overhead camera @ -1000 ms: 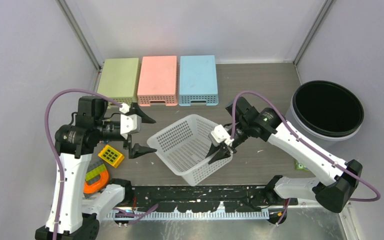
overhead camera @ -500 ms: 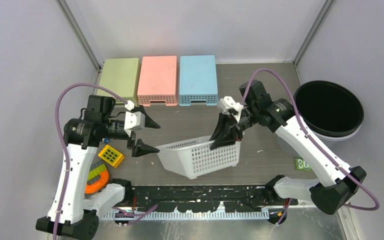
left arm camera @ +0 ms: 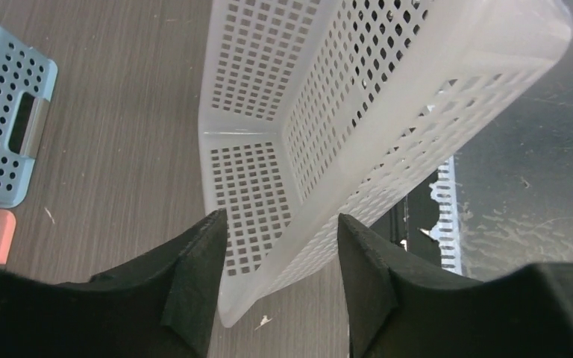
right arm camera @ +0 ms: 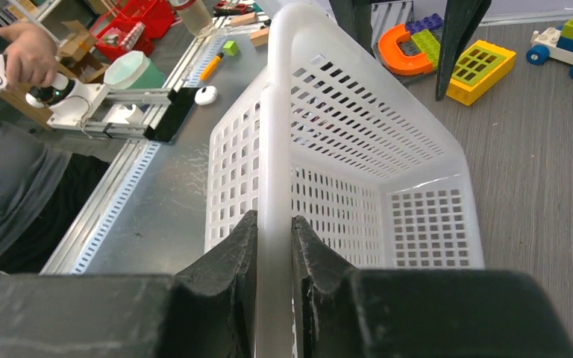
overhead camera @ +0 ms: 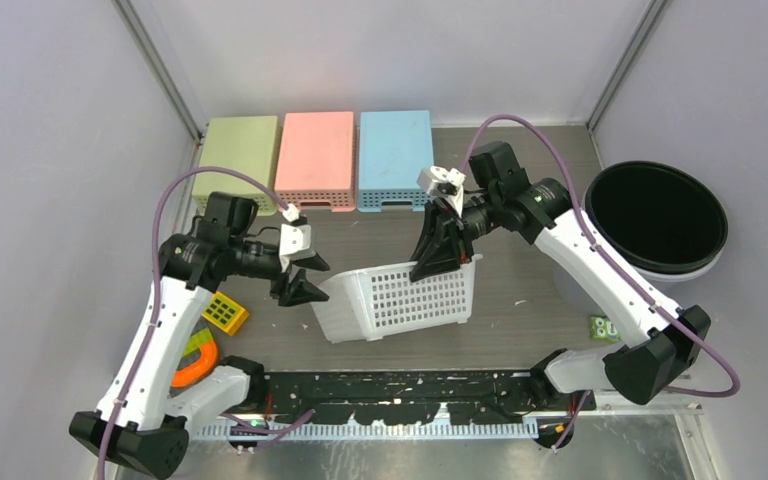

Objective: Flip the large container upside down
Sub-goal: Turn the container upside down at the center of the board.

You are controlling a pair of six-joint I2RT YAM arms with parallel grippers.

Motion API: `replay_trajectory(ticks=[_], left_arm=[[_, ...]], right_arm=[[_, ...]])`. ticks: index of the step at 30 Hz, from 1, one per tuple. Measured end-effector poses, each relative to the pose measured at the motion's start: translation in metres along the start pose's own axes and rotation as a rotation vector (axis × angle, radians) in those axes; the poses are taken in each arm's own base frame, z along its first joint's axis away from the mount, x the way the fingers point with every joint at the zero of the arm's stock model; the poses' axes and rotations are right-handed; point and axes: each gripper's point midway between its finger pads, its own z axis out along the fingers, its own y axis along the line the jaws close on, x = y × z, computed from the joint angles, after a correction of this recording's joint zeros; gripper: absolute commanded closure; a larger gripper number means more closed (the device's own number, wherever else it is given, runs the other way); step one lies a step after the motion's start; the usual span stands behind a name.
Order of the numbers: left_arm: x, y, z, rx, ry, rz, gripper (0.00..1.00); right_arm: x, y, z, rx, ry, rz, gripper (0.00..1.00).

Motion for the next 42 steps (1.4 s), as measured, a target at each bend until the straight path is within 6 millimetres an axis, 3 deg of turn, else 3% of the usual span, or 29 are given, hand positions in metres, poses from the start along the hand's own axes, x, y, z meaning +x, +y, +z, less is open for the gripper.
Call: replay_trajectory(ticks=[7, 13, 20, 24, 37, 42], left_arm=[[0.006, 0.01, 0.005, -0.025, 0.041, 0.001, 0.78], [0.008, 0.019, 0.004, -0.061, 0.061, 0.037, 0.98], [0.007, 0.015, 0.006, -0.043, 0.047, 0.071, 1.0], [0.006, 0.013, 0.007, -0.034, 0.04, 0.071, 1.0], [0.005, 0.007, 0.008, -0.009, 0.025, 0.06, 1.0], [0.005, 0.007, 0.009, -0.004, 0.021, 0.068, 1.0]], right_arm=[[-0.005, -0.009, 0.0, 0.026, -0.006, 0.057, 0.95], [-0.007, -0.016, 0.001, 0.056, -0.024, 0.117, 0.76], [-0.011, -0.022, -0.005, 0.154, -0.016, 0.018, 0.53], [-0.009, -0.026, -0.01, 0.223, 0.013, -0.073, 0.52], [-0.013, -0.024, -0.019, 0.343, 0.141, -0.325, 0.59], [-0.011, -0.022, -0.02, 0.345, 0.165, -0.344, 0.74]])
